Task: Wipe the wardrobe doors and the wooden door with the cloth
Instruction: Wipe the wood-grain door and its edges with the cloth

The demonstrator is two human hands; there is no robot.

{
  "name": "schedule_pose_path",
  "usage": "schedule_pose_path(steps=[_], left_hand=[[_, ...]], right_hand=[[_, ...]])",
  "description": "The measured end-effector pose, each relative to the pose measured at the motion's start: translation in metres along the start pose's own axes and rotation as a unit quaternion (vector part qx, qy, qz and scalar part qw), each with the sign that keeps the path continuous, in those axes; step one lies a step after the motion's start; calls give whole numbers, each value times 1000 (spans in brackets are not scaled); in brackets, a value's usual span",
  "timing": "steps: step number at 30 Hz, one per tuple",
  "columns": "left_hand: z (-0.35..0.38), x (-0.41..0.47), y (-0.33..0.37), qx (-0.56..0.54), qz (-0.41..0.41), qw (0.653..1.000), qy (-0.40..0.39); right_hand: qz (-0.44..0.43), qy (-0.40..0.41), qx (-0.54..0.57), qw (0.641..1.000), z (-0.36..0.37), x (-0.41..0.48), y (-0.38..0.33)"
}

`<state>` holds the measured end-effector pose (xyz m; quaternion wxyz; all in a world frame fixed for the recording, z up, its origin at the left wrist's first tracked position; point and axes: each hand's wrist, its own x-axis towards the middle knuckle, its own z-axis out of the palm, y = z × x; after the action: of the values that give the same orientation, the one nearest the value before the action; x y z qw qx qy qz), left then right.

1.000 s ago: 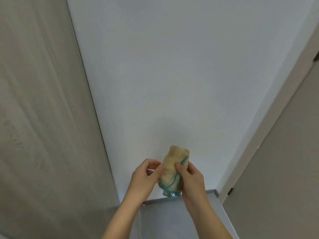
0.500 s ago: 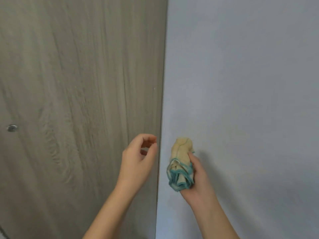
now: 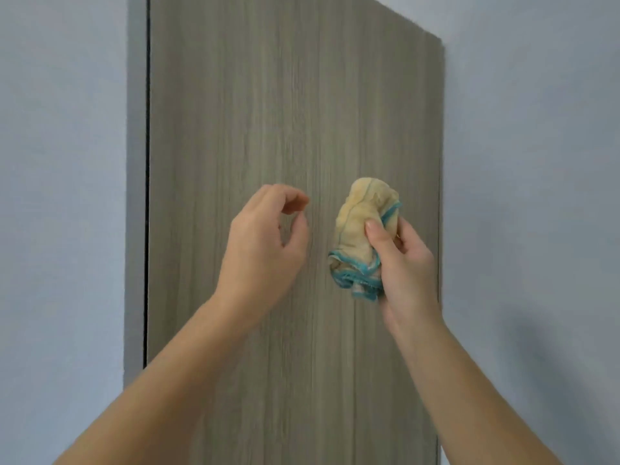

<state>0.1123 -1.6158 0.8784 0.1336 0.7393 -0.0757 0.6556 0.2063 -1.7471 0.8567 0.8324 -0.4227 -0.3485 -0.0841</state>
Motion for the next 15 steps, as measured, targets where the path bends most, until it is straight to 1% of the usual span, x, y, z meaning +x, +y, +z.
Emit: schedule_pose_path(steps=[3,4,6,10,15], left_hand=[[-26,52,-7,75,58,995,35],[-35,73,-8,96,75,991,48],[-50,106,-10,127,95,985,73],[-72,166,-22,186,137,966,115],[-93,229,-48,278,111,946,123]], right_hand=[[-86,6,-26,996,36,34,-23],[-127,8,-44,991,50,47,-33],[-198,8,-77,977,77,69,-50],[-307,16,-121,944,131,112,-86],[-424,44,-180,887,196,162,-125]])
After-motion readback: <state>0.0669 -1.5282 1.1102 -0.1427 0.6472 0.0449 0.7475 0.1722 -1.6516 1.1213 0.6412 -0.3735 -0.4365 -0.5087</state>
